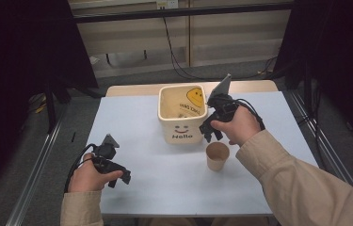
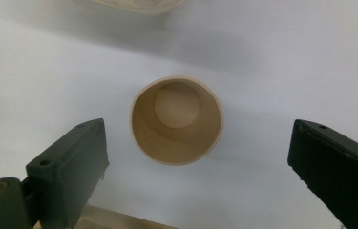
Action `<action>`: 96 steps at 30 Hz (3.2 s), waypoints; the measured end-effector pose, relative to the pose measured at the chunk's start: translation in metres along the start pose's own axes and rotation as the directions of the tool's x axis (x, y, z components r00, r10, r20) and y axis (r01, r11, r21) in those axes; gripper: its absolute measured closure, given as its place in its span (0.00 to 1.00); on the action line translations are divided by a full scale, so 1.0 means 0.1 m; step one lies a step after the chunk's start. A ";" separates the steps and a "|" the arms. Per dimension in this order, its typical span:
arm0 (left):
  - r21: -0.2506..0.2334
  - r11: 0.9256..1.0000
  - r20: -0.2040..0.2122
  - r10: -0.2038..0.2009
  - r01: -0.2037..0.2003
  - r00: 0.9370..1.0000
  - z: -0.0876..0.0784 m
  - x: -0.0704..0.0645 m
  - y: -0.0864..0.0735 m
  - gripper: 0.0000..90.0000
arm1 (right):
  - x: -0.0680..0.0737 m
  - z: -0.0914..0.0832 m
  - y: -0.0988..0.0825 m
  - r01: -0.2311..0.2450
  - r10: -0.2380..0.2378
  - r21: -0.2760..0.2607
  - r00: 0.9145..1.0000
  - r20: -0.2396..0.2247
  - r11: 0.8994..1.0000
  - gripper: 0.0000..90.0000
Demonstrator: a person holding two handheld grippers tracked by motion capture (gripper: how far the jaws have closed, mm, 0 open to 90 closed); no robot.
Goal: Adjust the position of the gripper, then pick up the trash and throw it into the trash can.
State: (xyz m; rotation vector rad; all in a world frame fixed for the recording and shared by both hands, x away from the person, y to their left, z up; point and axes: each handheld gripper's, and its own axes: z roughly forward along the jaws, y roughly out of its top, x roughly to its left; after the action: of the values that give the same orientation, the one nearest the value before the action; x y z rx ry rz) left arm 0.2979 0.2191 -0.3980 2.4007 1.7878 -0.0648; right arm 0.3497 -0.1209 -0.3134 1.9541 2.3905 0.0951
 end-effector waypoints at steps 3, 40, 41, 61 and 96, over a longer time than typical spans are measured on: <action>-0.002 1.000 -0.003 0.003 -0.003 1.000 0.00 0.00 0.00 0.08 | 0.03 -0.01 0.01 0.003 -0.003 0.000 1.000 -0.001 1.000 0.07; -0.017 1.000 -0.024 0.019 -0.019 1.000 -0.01 0.01 -0.01 0.08 | 0.06 0.22 -0.01 -0.006 0.006 -0.004 1.000 -0.014 1.000 0.07; -0.016 1.000 -0.016 0.009 -0.009 1.000 -0.01 0.00 -0.01 0.08 | 0.06 0.22 -0.02 -0.001 0.000 -0.006 1.000 -0.015 1.000 0.07; -0.020 1.000 -0.028 0.022 -0.023 0.999 -0.01 -0.02 0.01 0.09 | -0.01 0.42 -0.07 -0.010 0.011 0.010 1.000 -0.015 1.000 0.07; -0.022 0.999 -0.022 0.026 -0.026 0.999 -0.03 -0.03 0.03 0.09 | 0.10 0.72 -0.09 0.000 0.001 0.051 1.000 -0.016 0.999 0.13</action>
State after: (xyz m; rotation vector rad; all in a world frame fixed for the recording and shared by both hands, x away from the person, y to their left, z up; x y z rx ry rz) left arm 0.2997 0.2160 -0.3942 2.4182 1.7564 -0.0160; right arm 0.3443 -0.1121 -0.3859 1.9830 2.4256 0.0502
